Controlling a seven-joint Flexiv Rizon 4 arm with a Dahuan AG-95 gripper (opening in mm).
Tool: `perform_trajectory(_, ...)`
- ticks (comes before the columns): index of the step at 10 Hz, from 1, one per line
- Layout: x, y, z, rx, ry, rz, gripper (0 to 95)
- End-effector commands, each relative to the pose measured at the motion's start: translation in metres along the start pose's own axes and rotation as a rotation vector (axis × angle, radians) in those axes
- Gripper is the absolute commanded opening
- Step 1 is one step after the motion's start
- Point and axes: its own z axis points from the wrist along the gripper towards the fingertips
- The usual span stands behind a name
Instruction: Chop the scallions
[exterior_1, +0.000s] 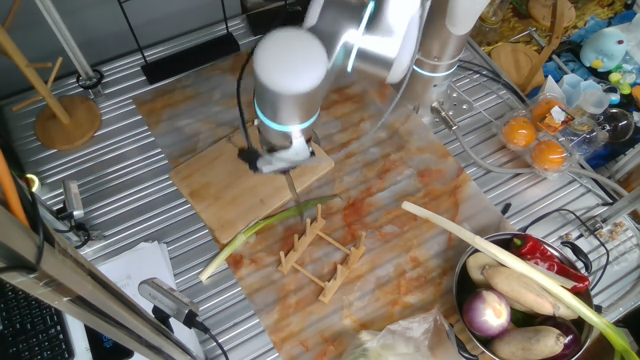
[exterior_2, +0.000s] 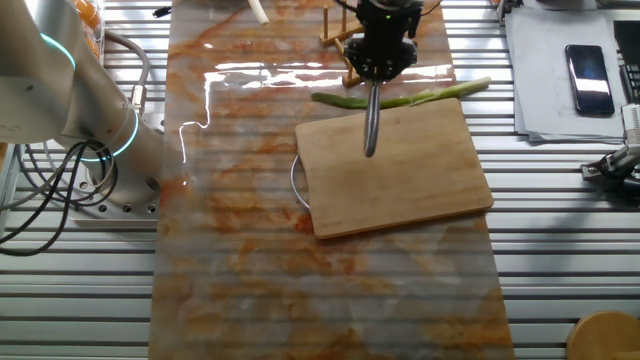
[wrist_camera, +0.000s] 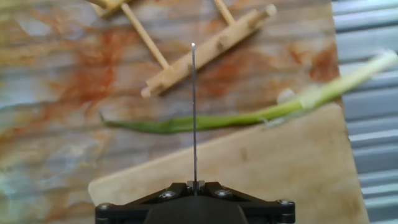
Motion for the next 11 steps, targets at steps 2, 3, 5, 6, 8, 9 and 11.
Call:
perform_trajectory(2, 0.023, 0.003, -0.009, -0.012, -0.001, 0.163, 0.0)
perform_trajectory(3, 0.027, 0.004, -0.01, -0.007, -0.001, 0.2, 0.0)
perform_trajectory(5, 0.033, 0.001, -0.008, 0.017, -0.007, 0.29, 0.0)
perform_trajectory(6, 0.035, 0.0, -0.007, 0.022, -0.011, 0.311, 0.0)
perform_trajectory(8, 0.035, -0.002, -0.005, 0.035, -0.014, 0.347, 0.0)
perform_trajectory(9, 0.035, -0.002, -0.005, 0.046, -0.016, 0.382, 0.0)
perform_trajectory(11, 0.036, -0.002, -0.005, 0.044, -0.015, 0.42, 0.0)
